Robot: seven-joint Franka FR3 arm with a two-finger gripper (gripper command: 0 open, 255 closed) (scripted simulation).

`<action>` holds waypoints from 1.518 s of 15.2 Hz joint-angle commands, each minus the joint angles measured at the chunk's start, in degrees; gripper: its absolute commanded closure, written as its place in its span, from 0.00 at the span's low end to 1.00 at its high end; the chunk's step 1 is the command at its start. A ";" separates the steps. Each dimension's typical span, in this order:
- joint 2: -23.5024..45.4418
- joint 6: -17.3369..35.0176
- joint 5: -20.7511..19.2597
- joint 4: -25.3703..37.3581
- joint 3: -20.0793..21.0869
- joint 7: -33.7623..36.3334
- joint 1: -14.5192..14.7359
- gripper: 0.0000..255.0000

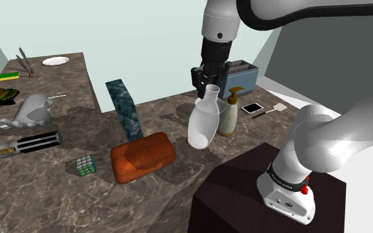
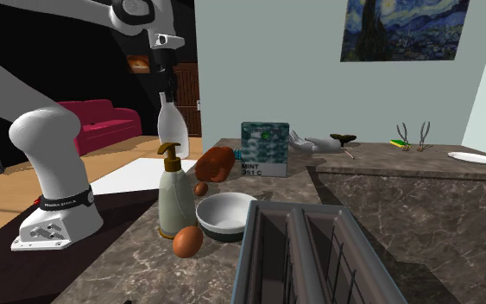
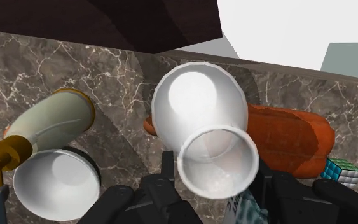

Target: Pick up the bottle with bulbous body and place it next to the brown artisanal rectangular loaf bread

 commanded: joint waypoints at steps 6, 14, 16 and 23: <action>-0.37 5.26 0.40 -5.58 0.45 0.10 0.23 1.00; -0.06 11.53 0.84 -11.53 0.98 0.15 0.45 1.00; 0.17 13.16 0.96 -12.93 1.13 0.17 0.50 1.00; 1.40 18.68 1.34 -17.23 1.65 0.25 0.65 1.00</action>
